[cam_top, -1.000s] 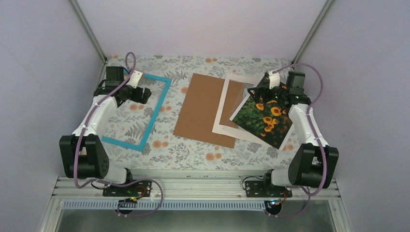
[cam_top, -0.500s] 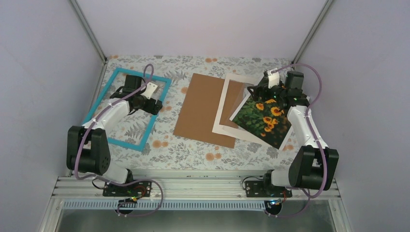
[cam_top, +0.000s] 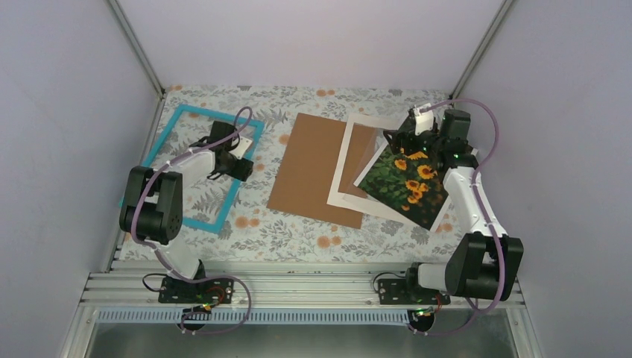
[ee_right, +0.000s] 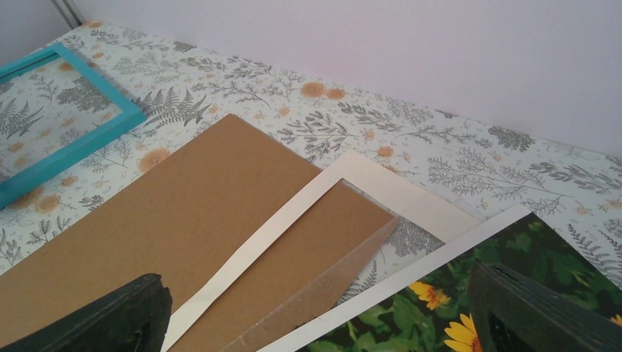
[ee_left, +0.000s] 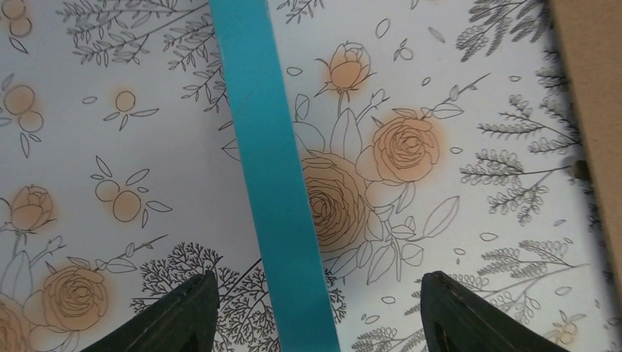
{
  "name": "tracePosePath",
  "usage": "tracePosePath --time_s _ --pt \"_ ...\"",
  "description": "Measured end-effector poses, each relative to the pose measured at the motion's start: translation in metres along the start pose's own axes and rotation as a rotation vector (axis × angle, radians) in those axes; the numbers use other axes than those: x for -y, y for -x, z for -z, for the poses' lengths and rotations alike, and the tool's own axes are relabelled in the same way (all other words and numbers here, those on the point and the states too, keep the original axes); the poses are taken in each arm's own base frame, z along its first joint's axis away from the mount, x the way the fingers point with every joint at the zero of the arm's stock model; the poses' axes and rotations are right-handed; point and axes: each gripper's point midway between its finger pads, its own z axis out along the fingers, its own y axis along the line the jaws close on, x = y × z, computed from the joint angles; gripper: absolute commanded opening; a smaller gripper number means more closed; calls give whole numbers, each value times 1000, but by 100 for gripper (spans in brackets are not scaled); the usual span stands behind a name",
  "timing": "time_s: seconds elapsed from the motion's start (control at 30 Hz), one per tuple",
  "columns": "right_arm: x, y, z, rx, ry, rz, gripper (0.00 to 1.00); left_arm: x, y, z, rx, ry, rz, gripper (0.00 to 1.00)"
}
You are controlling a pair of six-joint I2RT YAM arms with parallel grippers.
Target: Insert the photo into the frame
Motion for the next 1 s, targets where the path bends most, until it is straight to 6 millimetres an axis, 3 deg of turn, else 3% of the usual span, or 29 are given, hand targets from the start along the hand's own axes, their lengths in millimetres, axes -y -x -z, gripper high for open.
tracePosePath --time_s 0.3,0.6,0.8,0.9,1.0 --pt "-2 5 2 17 7 31 100 -9 -4 -21 -42 52 21 49" --pt "-19 19 0 46 117 124 100 -14 -4 -33 -53 88 37 25" --pt "-33 24 -10 36 194 183 100 -15 -3 -32 -54 87 49 4" --pt "-42 23 -14 24 224 208 100 -10 1 -24 -46 71 51 2" --pt "-48 29 -15 21 251 242 100 -4 11 -2 -19 46 49 2"
